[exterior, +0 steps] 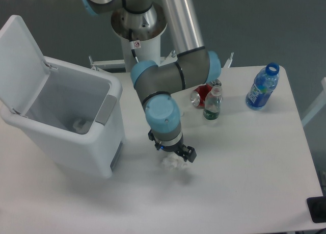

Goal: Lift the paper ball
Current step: 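Lower the gripper over the paper ball and close the fingers on it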

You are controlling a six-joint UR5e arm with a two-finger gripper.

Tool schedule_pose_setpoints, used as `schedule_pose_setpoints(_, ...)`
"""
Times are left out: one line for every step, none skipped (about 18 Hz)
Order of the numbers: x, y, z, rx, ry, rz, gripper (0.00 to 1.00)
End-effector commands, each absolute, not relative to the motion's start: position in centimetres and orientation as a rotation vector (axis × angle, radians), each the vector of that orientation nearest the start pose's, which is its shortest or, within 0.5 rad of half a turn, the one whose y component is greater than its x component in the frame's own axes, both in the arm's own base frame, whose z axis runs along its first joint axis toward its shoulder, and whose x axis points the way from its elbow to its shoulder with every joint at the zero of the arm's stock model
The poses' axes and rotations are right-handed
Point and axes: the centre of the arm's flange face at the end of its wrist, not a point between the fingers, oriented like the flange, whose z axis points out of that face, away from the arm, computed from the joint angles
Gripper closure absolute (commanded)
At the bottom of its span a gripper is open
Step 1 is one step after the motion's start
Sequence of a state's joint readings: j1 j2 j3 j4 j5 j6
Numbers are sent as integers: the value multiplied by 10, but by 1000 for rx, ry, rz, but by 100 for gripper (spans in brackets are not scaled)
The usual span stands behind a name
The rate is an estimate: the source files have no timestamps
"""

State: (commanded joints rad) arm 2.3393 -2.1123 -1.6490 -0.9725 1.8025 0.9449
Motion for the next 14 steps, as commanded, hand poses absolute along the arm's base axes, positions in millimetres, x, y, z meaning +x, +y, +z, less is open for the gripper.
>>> schedule_pose_setpoints(-363,533,201,-3307,301,225,1)
schedule_pose_setpoints(-363,533,201,-3307,304,225,1)
schedule_pose_setpoints(-363,534,198,-3310,305,220,2)
schedule_pose_setpoints(-362,533,197,-3313,303,217,2)
schedule_pose_setpoints(-361,533,196,-3313,304,213,3)
schedule_pose_setpoints(-361,533,196,-3312,304,211,4)
schedule_pose_setpoints(-361,532,196,-3313,304,209,4)
schedule_pose_setpoints(-361,532,196,-3313,304,209,6)
schedule_pose_setpoints(-360,532,195,-3313,304,206,8)
schedule_pose_setpoints(-360,532,195,-3312,304,204,10)
schedule_pose_setpoints(-360,531,196,-3312,302,204,15)
schedule_pose_setpoints(-359,531,195,-3313,304,202,19)
schedule_pose_setpoints(-359,531,195,-3313,304,202,22)
schedule_pose_setpoints(-359,531,196,-3312,302,204,27)
